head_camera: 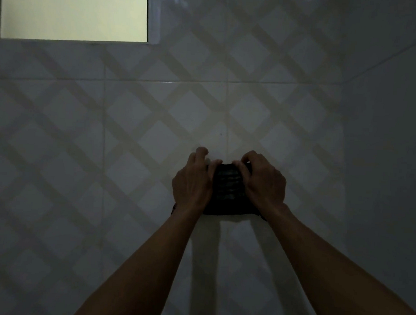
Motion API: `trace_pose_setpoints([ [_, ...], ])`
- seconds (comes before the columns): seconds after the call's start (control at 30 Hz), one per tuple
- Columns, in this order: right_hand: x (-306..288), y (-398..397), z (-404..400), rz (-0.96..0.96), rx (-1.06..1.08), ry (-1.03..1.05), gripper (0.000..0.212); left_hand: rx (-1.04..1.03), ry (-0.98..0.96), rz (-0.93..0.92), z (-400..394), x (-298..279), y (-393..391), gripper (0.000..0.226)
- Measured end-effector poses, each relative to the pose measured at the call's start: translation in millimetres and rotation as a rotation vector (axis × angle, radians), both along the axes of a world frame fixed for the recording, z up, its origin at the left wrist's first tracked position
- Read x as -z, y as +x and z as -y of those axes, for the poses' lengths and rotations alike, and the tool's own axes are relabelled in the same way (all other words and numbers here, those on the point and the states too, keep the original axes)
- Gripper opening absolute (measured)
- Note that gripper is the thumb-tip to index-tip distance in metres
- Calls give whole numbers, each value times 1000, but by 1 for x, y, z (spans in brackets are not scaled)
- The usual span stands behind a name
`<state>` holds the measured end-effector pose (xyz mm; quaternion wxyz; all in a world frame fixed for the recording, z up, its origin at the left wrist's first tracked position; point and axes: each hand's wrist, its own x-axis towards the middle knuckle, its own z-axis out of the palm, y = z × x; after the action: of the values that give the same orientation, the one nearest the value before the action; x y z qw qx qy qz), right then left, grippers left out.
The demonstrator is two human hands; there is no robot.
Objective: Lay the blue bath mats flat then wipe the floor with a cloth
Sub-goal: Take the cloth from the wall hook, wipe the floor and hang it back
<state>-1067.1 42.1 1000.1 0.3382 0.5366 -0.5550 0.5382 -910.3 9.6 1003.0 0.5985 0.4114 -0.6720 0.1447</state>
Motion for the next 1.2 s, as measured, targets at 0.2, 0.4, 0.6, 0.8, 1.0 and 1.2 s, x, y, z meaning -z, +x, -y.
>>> trace_pose_setpoints([
  [0.2, 24, -1, -1, 30, 64, 36, 33, -80, 3, 57, 6, 25, -4, 37],
  [0.4, 37, -2, -1, 51, 69, 62, 31, -72, 19, 3, 3, 40, -7, 35],
  [0.6, 43, -1, -1, 89, 59, 62, 23, -140, 48, 24, -1, 48, -12, 51],
  [0.8, 43, -4, -7, 151, 11, 113, 24, -238, 128, 74, -6, 50, -10, 46],
  [1.0, 43, -4, -16, 160, 14, 176, 27, -215, 176, 83, -13, 50, -8, 46],
  [1.2, 41, -6, -26, 170, -9, 239, 32, -171, 208, 84, -20, 49, -6, 50],
])
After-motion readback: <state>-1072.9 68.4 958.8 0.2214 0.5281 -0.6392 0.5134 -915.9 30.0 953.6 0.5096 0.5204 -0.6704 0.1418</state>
